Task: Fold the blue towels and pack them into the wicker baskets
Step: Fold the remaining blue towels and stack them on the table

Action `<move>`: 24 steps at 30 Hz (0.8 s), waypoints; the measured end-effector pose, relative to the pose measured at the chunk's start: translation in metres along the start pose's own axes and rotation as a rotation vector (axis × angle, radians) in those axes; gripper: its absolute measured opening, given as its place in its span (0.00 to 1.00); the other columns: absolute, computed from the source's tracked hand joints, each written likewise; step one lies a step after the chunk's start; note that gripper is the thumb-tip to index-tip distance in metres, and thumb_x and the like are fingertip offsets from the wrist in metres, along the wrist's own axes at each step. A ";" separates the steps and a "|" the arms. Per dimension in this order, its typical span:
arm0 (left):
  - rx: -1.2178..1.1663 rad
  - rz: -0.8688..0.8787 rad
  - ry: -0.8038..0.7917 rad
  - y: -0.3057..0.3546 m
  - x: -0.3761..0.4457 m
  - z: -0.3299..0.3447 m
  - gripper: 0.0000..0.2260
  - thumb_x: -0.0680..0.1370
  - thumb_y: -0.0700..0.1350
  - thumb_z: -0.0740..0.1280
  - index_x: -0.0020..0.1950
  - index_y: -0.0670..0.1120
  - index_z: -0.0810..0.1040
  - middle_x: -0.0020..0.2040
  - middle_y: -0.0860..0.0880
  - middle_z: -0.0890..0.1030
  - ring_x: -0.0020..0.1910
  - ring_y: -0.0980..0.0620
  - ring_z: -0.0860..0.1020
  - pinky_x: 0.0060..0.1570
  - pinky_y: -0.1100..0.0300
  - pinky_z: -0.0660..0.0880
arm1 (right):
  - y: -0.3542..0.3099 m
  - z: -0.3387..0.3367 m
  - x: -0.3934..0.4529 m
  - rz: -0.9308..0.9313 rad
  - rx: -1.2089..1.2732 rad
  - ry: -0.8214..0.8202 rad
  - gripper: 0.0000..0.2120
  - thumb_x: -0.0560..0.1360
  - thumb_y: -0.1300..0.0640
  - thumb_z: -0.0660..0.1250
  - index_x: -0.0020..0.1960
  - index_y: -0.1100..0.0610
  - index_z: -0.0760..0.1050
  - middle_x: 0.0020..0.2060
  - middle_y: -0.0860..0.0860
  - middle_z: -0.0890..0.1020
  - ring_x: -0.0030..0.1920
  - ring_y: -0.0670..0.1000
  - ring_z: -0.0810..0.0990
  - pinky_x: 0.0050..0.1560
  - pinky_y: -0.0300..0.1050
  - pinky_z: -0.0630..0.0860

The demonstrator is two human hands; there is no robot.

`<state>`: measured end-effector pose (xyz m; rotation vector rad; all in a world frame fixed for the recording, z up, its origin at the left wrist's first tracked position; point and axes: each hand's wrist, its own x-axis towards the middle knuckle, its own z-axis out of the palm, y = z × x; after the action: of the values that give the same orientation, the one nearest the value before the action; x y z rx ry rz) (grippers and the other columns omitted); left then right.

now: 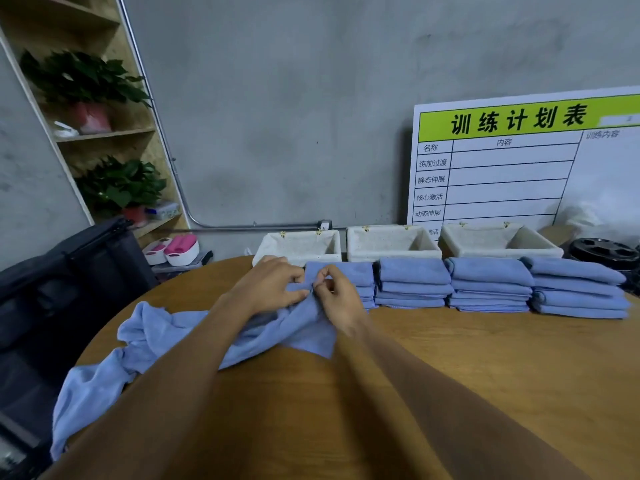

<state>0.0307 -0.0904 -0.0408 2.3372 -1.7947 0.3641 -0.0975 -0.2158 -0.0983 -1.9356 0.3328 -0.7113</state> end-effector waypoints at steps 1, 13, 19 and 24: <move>0.019 0.005 -0.022 0.004 0.005 -0.009 0.17 0.78 0.55 0.69 0.35 0.48 0.69 0.31 0.52 0.71 0.36 0.53 0.67 0.39 0.61 0.61 | -0.007 -0.012 0.000 -0.020 -0.022 0.001 0.05 0.82 0.58 0.60 0.47 0.55 0.70 0.34 0.59 0.76 0.33 0.49 0.71 0.36 0.54 0.69; -0.454 -0.211 0.086 0.036 0.023 -0.034 0.21 0.78 0.56 0.71 0.39 0.42 0.69 0.34 0.50 0.69 0.32 0.54 0.66 0.33 0.59 0.61 | -0.034 -0.137 0.001 -0.107 -0.648 0.185 0.14 0.80 0.42 0.62 0.42 0.51 0.74 0.32 0.46 0.76 0.45 0.55 0.78 0.39 0.47 0.67; -0.668 -0.239 0.292 0.066 0.032 -0.019 0.08 0.81 0.47 0.69 0.48 0.43 0.79 0.42 0.43 0.80 0.39 0.50 0.76 0.39 0.61 0.69 | -0.023 -0.158 -0.023 -0.092 -0.591 0.138 0.17 0.80 0.41 0.61 0.39 0.52 0.71 0.31 0.47 0.75 0.41 0.52 0.76 0.38 0.47 0.67; -0.746 -0.269 0.391 0.087 0.045 -0.012 0.07 0.81 0.45 0.68 0.48 0.41 0.80 0.41 0.46 0.81 0.40 0.54 0.75 0.41 0.63 0.68 | -0.013 -0.159 -0.035 -0.059 -0.570 0.084 0.18 0.77 0.37 0.63 0.40 0.50 0.73 0.34 0.46 0.79 0.42 0.50 0.77 0.43 0.50 0.73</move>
<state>-0.0430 -0.1507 -0.0169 1.7799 -1.1411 0.0739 -0.2235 -0.3072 -0.0474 -2.4634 0.5802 -0.7958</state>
